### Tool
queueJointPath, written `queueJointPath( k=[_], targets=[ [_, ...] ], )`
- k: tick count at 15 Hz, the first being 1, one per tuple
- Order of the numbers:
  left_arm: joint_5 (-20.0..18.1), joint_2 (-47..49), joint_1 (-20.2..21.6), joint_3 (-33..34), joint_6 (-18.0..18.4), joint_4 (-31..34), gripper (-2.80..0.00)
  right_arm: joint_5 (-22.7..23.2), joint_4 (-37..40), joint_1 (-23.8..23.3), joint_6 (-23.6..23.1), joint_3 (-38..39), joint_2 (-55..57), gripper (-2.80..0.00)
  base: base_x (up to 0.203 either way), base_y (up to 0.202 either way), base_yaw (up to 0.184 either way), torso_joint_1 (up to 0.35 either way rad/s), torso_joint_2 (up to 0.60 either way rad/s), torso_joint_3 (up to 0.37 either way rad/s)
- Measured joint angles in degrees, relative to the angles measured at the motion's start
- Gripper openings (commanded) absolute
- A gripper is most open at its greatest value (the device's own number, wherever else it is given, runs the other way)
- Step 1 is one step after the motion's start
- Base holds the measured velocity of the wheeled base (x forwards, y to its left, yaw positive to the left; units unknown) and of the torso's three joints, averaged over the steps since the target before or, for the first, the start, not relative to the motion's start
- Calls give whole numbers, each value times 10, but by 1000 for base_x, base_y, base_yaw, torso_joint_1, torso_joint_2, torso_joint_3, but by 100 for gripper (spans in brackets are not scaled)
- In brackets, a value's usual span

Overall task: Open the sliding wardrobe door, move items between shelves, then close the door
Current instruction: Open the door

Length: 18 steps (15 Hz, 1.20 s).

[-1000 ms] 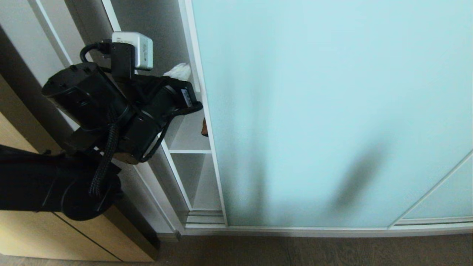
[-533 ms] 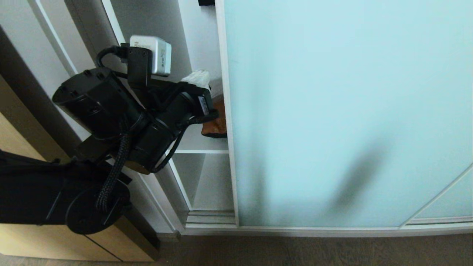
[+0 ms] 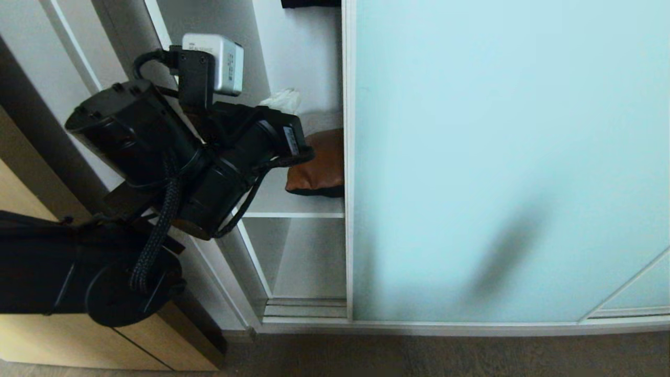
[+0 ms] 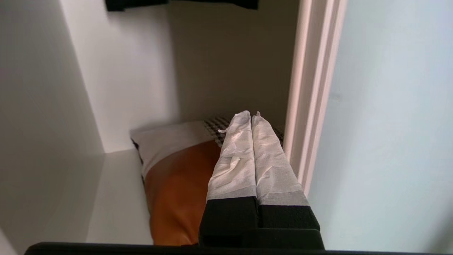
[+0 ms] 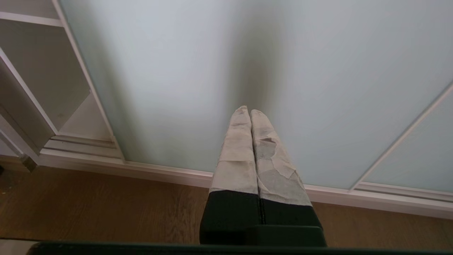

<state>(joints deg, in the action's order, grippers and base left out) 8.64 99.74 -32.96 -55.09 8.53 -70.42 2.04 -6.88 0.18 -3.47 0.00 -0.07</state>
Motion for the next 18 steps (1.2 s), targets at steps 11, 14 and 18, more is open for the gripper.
queueJointPath(
  k=[11, 14, 18],
  targets=[
    [3, 129, -51, -112, -3, 22, -280, 0, 0, 0, 0, 0, 0, -280, 0, 0, 0, 0, 0, 0],
    [6, 169, -67, -162, -2, 23, -280, 0, 0, 0, 0, 0, 0, -280, 0, 0, 0, 0, 0, 0],
    [9, 212, -85, -215, -1, 26, -280, 0, 0, 0, 0, 0, 0, -280, 0, 0, 0, 0, 0, 0]
  ],
)
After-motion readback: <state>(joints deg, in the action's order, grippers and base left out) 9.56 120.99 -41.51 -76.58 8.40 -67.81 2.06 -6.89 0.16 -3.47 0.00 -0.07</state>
